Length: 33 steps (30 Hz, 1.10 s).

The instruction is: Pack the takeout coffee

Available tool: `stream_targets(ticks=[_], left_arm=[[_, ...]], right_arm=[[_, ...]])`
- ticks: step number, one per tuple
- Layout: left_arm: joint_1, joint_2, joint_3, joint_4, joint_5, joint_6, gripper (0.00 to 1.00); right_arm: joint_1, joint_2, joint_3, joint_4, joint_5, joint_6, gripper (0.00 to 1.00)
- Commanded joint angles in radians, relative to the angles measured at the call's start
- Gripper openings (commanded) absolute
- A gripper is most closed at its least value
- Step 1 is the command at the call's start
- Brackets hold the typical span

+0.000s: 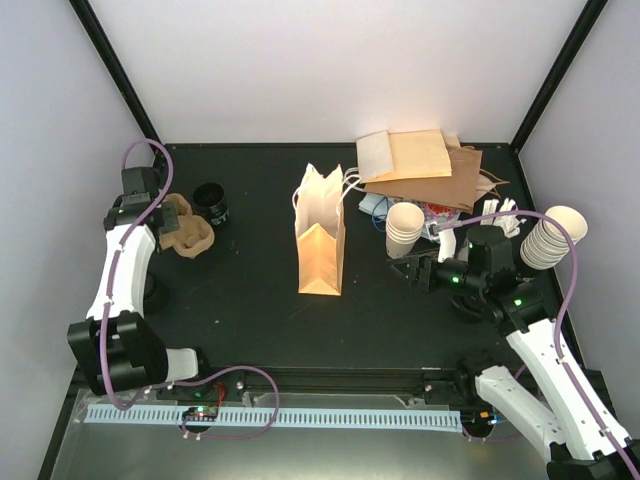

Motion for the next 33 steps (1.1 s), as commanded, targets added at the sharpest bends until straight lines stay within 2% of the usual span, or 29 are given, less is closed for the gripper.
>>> stream_targets(ticks=[1,4,10,18,21,23,28,33], left_arm=[[-0.022,-0.021,0.087,-0.047,-0.113,0.019,0.02],[-0.037,-0.03,0.135,-0.094,-0.152,0.019,0.02],[-0.111,-0.156,0.134,-0.128,-0.118,-0.005,0.02],[-0.255,-0.395,0.037,-0.207,-0.014,-0.109,0.03],[-0.353,-0.463,-0.038,-0.228,0.061,-0.201,0.03],[-0.456,-0.467,-0.075,-0.266,0.066,-0.283,0.03],[-0.776,-0.436,-0.164,-0.297,-0.073,-0.473,0.05],[-0.93,-0.303,-0.192,-0.32,-0.192,-0.541,0.05]], right_arm=[[0.003,-0.01,0.031,-0.003,0.009,-0.013,0.79],[0.002,-0.004,0.032,0.004,0.003,-0.003,0.79],[0.003,0.002,0.052,-0.006,0.006,-0.006,0.79],[0.003,-0.003,0.073,-0.022,0.024,-0.008,0.79],[0.003,-0.002,0.082,-0.031,0.034,-0.011,0.79],[0.003,-0.001,0.092,-0.038,0.04,-0.013,0.79],[0.003,0.002,0.109,-0.055,0.053,-0.012,0.79],[0.002,-0.015,0.103,-0.061,0.059,0.007,0.79]])
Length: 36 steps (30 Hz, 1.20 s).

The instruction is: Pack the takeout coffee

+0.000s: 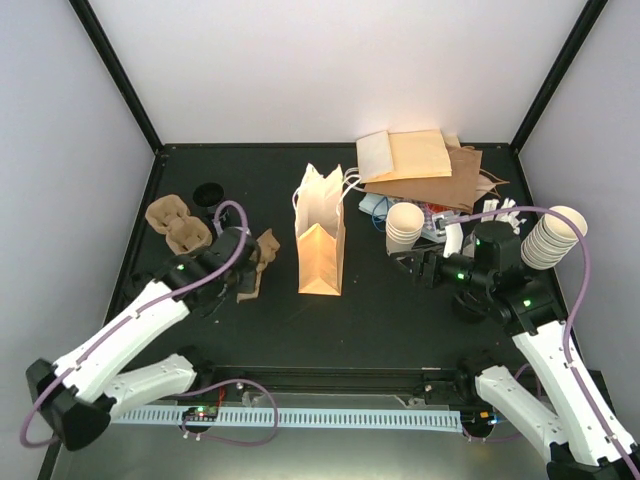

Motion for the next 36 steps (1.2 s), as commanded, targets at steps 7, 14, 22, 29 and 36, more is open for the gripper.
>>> stream_targets(ticks=[7,14,22,29,36], left_arm=[[-0.299,0.391,0.132,-0.225,-0.362,-0.253,0.08],[-0.387,0.502,0.164,-0.132,-0.145,-0.213,0.64],[-0.266,0.203,0.048,0.037,-0.024,-0.169,0.69],[-0.026,0.002,-0.115,0.26,0.138,-0.13,0.79],[0.333,0.077,-0.172,0.309,0.461,-0.143,0.82]], right_arm=[[0.003,-0.048,-0.02,-0.008,0.01,0.045,0.79],[0.001,-0.042,-0.009,-0.013,0.023,0.054,0.79],[0.002,-0.044,-0.019,-0.007,0.034,0.063,0.79],[0.002,-0.031,-0.012,-0.009,0.039,0.064,0.79],[0.002,-0.008,0.022,-0.03,0.039,0.043,0.79]])
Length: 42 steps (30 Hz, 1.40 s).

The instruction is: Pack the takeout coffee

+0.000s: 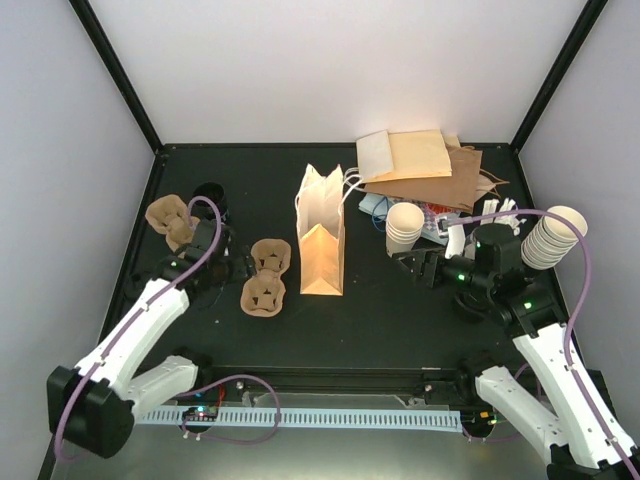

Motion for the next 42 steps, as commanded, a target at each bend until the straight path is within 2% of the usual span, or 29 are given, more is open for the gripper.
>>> stream_targets(ticks=[1,5,9,12,18,24,33,38,42], left_arm=[[0.112,0.076,-0.004,0.076,0.278,-0.065,0.83],[0.103,0.115,-0.052,0.165,0.378,-0.263,0.83],[0.064,0.063,-0.105,0.221,0.333,-0.534,0.83],[-0.004,0.001,-0.117,0.273,0.233,-0.704,0.9],[-0.048,0.03,-0.042,0.088,0.118,-0.953,0.93],[-0.07,0.078,-0.007,0.01,0.027,-1.107,0.92],[-0.081,0.186,-0.024,0.12,0.046,-1.171,0.89],[-0.083,0.251,-0.045,0.218,0.078,-1.21,0.83],[-0.084,0.326,-0.002,0.214,0.067,-1.218,0.83]], right_arm=[[0.001,0.017,0.044,-0.024,0.014,-0.022,0.79],[0.002,0.022,0.053,-0.028,0.035,-0.03,0.79],[0.003,0.028,0.041,-0.013,0.021,-0.022,0.79],[0.002,0.032,0.03,-0.002,0.02,-0.022,0.79],[0.002,0.027,0.032,0.001,0.029,-0.025,0.79],[0.003,0.026,0.042,-0.017,0.035,-0.042,0.79],[0.002,0.032,0.076,-0.052,0.04,-0.078,0.79],[0.003,0.029,0.094,-0.067,0.057,-0.092,0.79],[0.002,0.029,0.098,-0.071,0.054,-0.09,0.79]])
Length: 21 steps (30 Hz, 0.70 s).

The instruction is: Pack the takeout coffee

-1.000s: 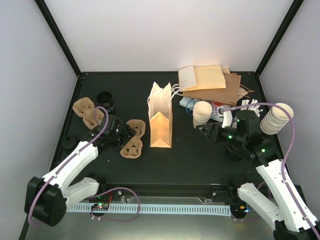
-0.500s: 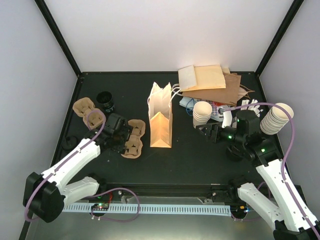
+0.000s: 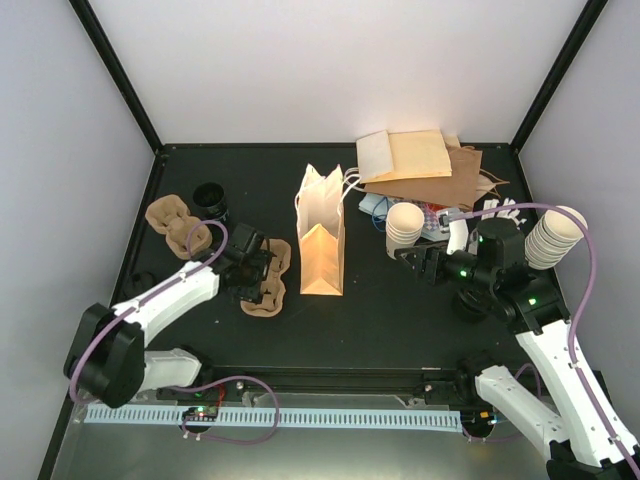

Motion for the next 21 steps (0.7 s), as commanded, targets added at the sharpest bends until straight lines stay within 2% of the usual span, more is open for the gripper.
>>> stream_targets(ticks=[1,9,16,21], left_arm=[[-0.008,0.084,0.059,0.031,-0.011,-0.039,0.83],[-0.007,0.169,0.087,0.008,-0.012,-0.065,0.75],[-0.001,0.226,0.08,0.039,-0.002,-0.079,0.66],[0.018,0.248,0.071,0.058,0.016,-0.083,0.63]], right_arm=[[0.002,-0.005,0.026,-0.019,0.015,-0.018,0.79],[0.002,-0.012,0.03,-0.036,0.03,-0.027,0.79],[0.002,-0.015,0.026,-0.034,0.018,-0.023,0.79],[0.002,-0.025,0.026,-0.043,0.024,-0.024,0.79]])
